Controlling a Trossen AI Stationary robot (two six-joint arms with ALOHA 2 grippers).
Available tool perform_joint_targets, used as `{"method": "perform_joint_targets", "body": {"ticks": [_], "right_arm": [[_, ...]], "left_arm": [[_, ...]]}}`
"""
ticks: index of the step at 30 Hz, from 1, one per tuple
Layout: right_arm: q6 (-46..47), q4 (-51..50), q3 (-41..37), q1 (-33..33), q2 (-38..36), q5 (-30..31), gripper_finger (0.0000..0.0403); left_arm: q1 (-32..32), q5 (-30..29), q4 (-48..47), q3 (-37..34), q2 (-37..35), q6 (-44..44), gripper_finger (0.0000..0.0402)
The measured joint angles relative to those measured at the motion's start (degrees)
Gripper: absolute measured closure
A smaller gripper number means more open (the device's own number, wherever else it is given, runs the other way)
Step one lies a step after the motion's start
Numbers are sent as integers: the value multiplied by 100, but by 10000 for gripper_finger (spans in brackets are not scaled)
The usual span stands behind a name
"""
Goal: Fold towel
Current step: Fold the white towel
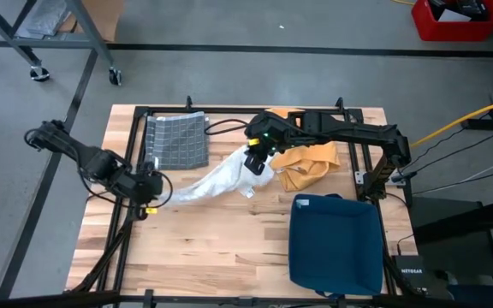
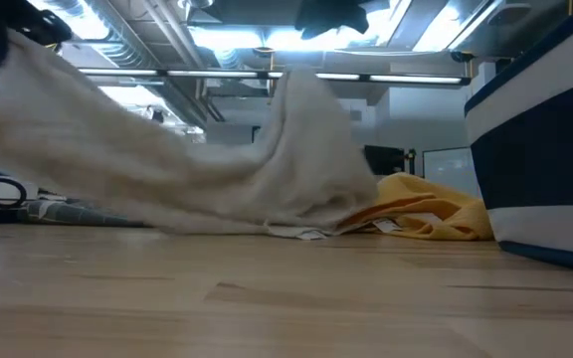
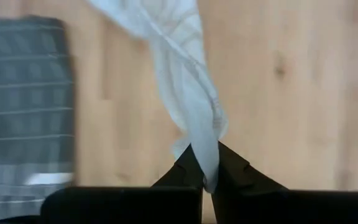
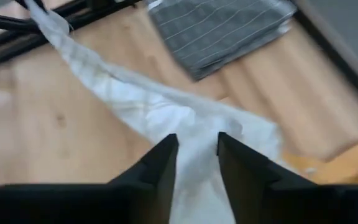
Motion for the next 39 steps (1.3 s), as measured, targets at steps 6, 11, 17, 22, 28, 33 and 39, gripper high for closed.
{"method": "perform_joint_targets", "body": {"ticks": [6,11,17,22,28,33,39], "right_arm": [[413,35,0,12,13,-877,241],[38,519,4,233,77,-944,238],[-1227,1031,4,546,490,-943,237],[-1599,1099,2,605,1087,-739,237],[-2080,1326,0,494,1672,76,237],[-1606,1001,-2,87,1914,-278,237],[-514,912,-2,-357,2014,-740,237]], "left_arm": [[0,1010,55,-27,-50,-12,401],[0,1224,76,-31,20,462,401],[0,1224,266,-31,36,731,401],[-35,1226,391,-31,43,686,401],[-256,1229,496,-33,47,664,401],[-425,1200,655,-33,47,660,401],[-510,1083,665,-33,47,511,401]]}}
